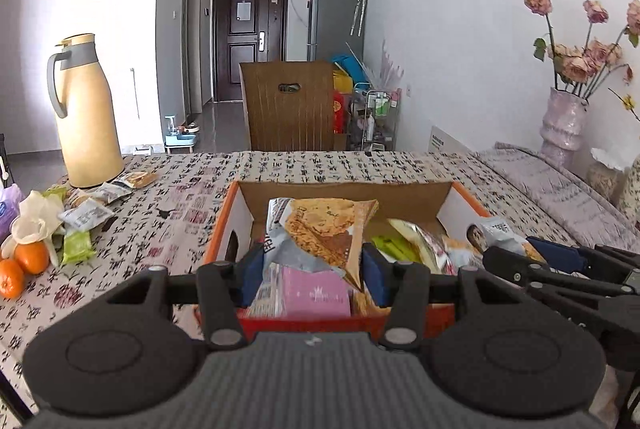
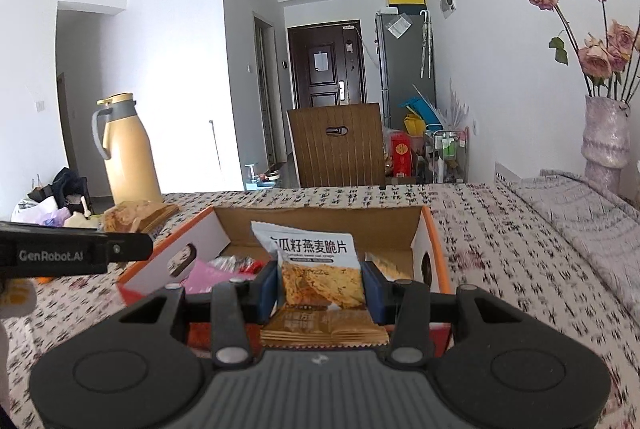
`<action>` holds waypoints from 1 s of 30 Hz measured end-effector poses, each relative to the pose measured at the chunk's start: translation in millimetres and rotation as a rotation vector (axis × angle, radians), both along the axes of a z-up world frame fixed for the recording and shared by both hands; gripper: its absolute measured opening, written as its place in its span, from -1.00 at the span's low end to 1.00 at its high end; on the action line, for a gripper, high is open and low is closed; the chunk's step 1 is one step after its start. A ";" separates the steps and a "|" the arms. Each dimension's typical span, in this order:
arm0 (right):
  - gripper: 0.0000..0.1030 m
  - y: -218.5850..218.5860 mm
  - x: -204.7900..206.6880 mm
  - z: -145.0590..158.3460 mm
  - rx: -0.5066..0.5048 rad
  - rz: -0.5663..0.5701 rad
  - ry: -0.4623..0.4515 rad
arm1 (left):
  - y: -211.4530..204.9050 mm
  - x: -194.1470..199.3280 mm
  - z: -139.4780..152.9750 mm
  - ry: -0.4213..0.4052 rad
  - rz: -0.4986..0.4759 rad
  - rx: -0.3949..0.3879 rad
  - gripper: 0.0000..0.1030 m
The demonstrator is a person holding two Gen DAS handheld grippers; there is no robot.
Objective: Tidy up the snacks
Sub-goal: 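Lift both packets and carry them over the cardboard box, then open both tools to drop the packets into the box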
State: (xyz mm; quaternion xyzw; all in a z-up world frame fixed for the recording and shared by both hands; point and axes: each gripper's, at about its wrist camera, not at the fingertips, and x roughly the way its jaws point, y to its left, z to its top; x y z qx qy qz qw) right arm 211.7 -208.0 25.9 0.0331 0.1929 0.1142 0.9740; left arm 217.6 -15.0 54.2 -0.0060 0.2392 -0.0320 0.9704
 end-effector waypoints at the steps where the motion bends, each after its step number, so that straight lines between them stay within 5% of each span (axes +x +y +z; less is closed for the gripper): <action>1: -0.16 1.0 6.9 0.5 -0.004 -0.002 0.000 | -0.7 4.8 0.1 0.002 0.002 -0.001 0.00; 17: -0.14 8.8 72.1 -31.4 -0.023 -0.011 0.062 | 13.6 66.5 -36.5 0.077 0.055 -0.053 0.02; 20: -0.11 7.8 71.3 -35.2 -0.022 -0.007 0.075 | 13.5 67.7 -41.5 0.086 0.056 -0.045 0.25; 21: -0.05 7.0 70.4 -35.6 -0.021 -0.005 0.076 | 13.6 66.2 -42.2 0.081 0.058 -0.043 0.28; 23: 0.40 6.4 68.5 -36.1 -0.016 -0.005 0.072 | 14.8 63.8 -41.3 0.075 0.049 -0.054 0.33; 25: 0.69 5.3 65.5 -34.2 -0.013 -0.010 0.060 | 14.8 59.4 -38.2 0.052 0.054 -0.057 0.63; 28: 0.94 2.6 61.1 -31.9 0.000 -0.015 0.043 | 14.7 51.5 -33.2 0.009 0.069 -0.060 1.00; 30: 1.00 0.3 59.3 -30.4 0.008 -0.020 0.035 | 15.3 47.7 -30.5 -0.013 0.081 -0.065 1.00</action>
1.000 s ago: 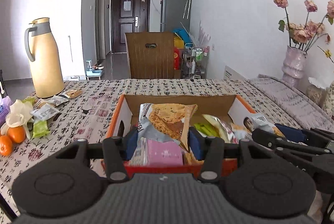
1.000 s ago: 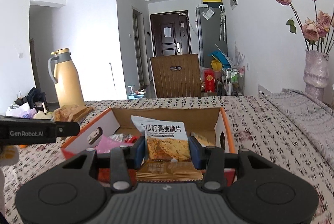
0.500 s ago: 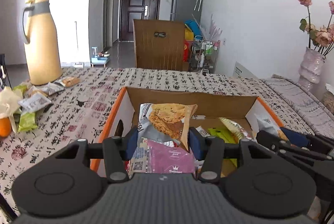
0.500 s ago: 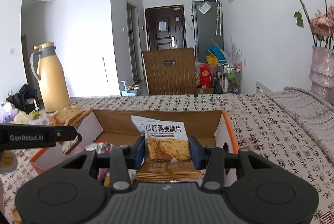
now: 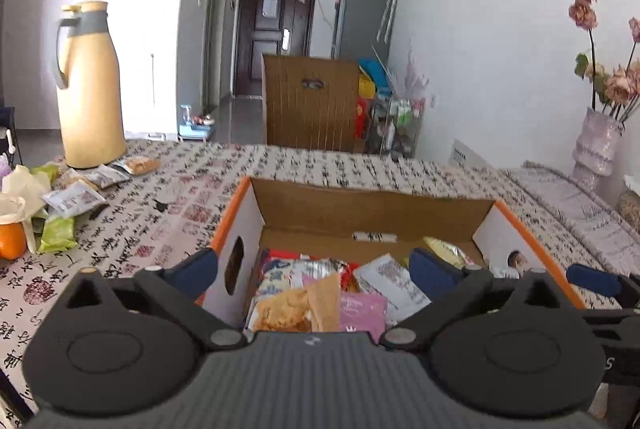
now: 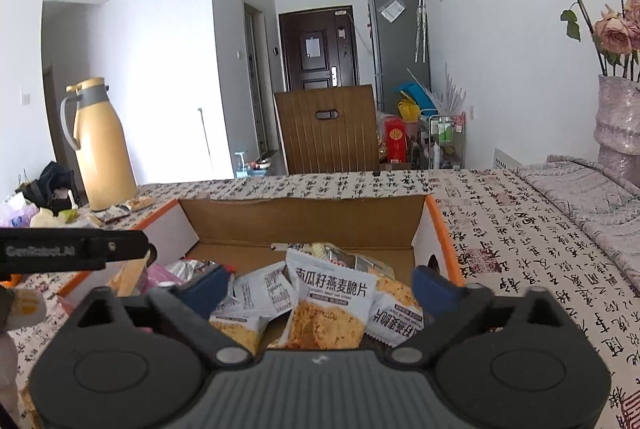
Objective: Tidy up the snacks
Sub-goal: 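Open both tools to drop the packets into the box, then move both open tools back from the box to the loose snacks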
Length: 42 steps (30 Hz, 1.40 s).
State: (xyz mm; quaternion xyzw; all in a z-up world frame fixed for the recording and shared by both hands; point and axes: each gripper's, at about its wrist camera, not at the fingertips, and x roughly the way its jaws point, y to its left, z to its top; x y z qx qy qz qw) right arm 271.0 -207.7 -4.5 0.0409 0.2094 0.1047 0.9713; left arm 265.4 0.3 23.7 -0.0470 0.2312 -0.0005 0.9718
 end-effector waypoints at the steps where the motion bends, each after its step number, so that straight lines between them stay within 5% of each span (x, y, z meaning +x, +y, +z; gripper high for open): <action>1: 1.00 -0.8 -0.4 0.2 0.002 0.000 -0.001 | 0.2 0.1 0.5 -0.001 -0.001 -0.004 1.00; 18: 1.00 -3.0 -8.2 11.0 -0.002 -0.011 -0.038 | 0.0 -5.2 6.0 -0.002 0.002 -0.021 1.00; 30: 1.00 -19.8 -42.9 18.9 -0.037 0.005 -0.032 | -14.3 -36.7 24.7 -0.036 -0.015 0.001 1.00; 42: 1.00 -49.8 -83.4 2.4 -0.101 -0.014 0.008 | -8.5 -71.5 9.7 0.014 -0.005 0.007 1.00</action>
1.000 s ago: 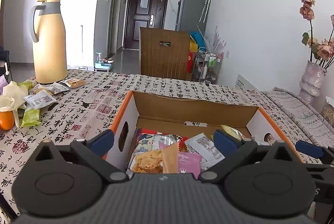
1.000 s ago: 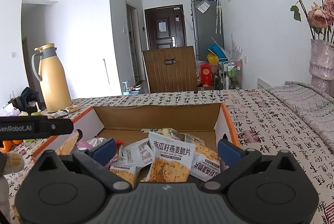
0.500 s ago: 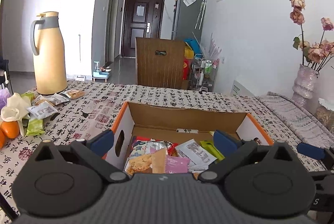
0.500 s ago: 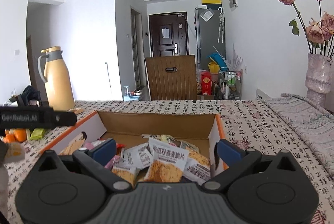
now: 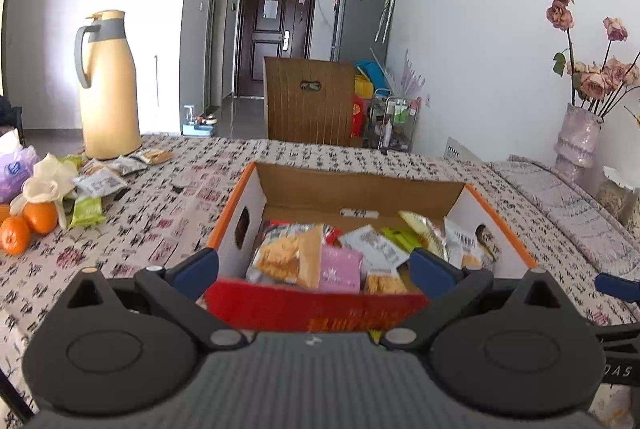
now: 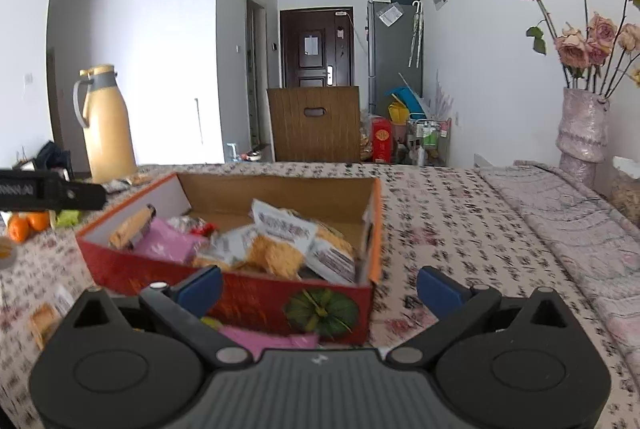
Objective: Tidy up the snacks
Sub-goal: 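Move both open tools back from the box to the loose snacks, then grasp a flat white packet with the right tool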
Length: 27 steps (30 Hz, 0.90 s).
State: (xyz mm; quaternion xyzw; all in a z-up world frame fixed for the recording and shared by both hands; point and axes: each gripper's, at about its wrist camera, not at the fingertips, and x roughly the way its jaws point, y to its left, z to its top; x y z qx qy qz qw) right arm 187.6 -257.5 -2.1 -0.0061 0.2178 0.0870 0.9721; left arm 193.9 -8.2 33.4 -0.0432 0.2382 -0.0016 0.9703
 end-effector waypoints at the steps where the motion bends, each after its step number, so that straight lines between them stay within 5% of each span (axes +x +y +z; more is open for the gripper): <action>1: 1.00 -3.1 -2.0 -2.3 -0.003 -0.003 0.007 | 1.3 -2.5 -2.2 0.006 0.004 0.002 1.00; 16: 1.00 -35.8 -13.3 -35.1 -0.057 -0.054 0.116 | 15.4 -30.1 -26.4 0.082 0.028 0.032 1.00; 27: 1.00 -30.5 32.0 -40.4 -0.083 -0.045 0.213 | 10.3 -29.4 -32.1 0.107 0.039 0.041 1.00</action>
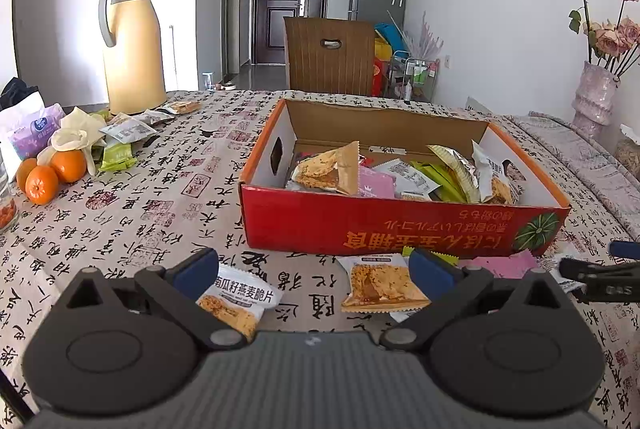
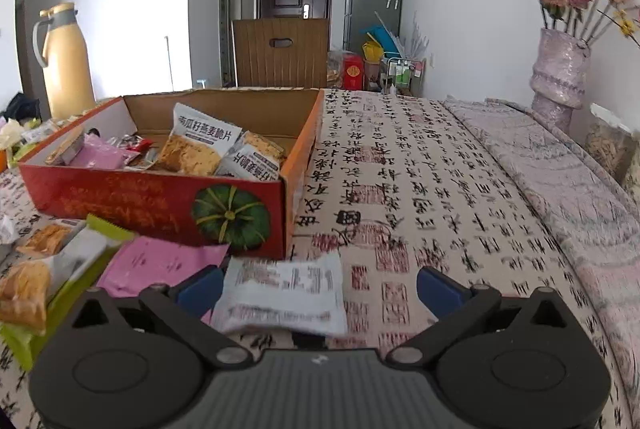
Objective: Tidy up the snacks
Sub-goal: 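Grasp a flat white packet with the right tool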
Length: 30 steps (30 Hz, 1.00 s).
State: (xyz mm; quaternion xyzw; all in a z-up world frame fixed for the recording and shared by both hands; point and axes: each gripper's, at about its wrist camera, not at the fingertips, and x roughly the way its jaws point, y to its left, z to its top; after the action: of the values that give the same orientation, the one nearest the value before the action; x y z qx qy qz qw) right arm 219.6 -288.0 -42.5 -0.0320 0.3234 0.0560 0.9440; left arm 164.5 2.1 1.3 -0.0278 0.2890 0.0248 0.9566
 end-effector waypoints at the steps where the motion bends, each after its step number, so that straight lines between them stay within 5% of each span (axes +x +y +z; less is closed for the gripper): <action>1: 1.00 2.8 7.5 -2.9 -0.001 0.010 0.025 | 0.2 -0.1 0.1 0.000 0.002 0.000 1.00; 9: 0.86 15.2 23.0 -22.8 0.038 0.039 0.097 | 6.5 -1.6 0.9 0.005 0.024 0.000 1.00; 11: 0.45 14.8 17.8 -20.0 0.038 0.047 0.088 | 9.0 -1.9 0.3 0.008 0.029 -0.001 1.00; 15: 0.10 14.0 7.4 -17.1 0.037 0.064 0.075 | 15.2 -2.8 -1.4 0.015 0.040 -0.007 1.00; 17: -0.69 11.7 2.3 -14.7 0.047 0.070 0.070 | 19.8 -3.0 -2.3 0.018 0.048 -0.009 1.00; 30: -0.74 -9.1 -42.0 10.1 0.142 -0.008 -0.071 | 61.6 5.0 -18.1 0.091 0.115 0.037 1.00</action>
State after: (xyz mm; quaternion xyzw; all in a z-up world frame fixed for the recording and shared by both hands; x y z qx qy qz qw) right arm 177.6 -297.1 -32.5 0.0342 0.2850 0.0738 0.9551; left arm 169.5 63.7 -16.9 -0.0253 0.3298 0.0861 0.9398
